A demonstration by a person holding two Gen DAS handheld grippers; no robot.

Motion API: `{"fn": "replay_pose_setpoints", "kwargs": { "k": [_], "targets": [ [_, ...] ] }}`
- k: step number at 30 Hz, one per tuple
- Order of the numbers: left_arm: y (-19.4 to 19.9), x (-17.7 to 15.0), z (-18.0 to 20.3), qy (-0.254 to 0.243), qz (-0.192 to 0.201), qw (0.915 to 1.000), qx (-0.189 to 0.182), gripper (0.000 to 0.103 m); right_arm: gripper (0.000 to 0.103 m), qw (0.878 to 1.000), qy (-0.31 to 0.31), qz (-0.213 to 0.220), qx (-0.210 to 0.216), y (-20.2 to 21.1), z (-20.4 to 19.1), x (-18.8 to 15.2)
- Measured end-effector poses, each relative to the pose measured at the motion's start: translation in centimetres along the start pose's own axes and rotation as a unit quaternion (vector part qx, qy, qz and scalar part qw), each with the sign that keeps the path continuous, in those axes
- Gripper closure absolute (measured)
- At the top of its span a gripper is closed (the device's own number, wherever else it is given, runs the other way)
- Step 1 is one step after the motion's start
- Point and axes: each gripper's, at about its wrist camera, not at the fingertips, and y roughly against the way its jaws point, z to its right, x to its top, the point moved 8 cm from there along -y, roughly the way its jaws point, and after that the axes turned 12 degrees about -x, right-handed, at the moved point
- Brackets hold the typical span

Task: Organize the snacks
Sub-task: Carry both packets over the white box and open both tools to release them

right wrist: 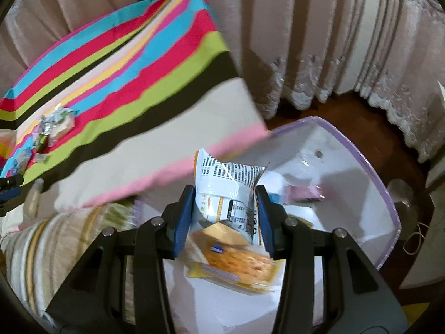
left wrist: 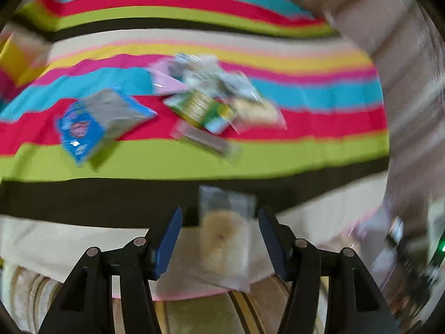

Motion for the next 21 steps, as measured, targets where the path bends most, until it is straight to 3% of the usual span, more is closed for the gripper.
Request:
{"fn": "replay_pose_setpoints", "kwargs": {
  "k": [4, 6, 10, 16, 21],
  "targets": [
    [-2.3, -1.0, 1.3, -0.053, -0.053, 0.9961, 0.047, 0.047, 0.056, 1.000, -0.018, -0.010, -0.018, -0.7, 2.8, -0.7],
    [-2.6, -1.1, 1.5, -0.067, -0.055, 0.9938, 0.070, 0.066, 0.056, 0.999, -0.026, -0.011, -0.024, -0.8, 3.9, -1.0],
    [-2.7, -1.1, 2.5, -0.088, -0.054, 0.9916, 0.078, 0.066, 0.056, 0.999, -0.041, -0.014, -0.034, -1.0, 5.9, -1.3],
    [-1.3, -0.4, 8.7, -0.133, -0.001, 0.9910, 0.014, 0.066, 0.056, 0.998, -0.052, -0.010, -0.043, -0.9, 7.7, -1.4],
    [-2.2, -2.6, 16.0, -0.169, -0.023, 0.9817, -0.085, 0.066, 0.056, 0.997, -0.060, -0.009, -0.050, -0.7, 8.8, -1.5]
  ]
}}
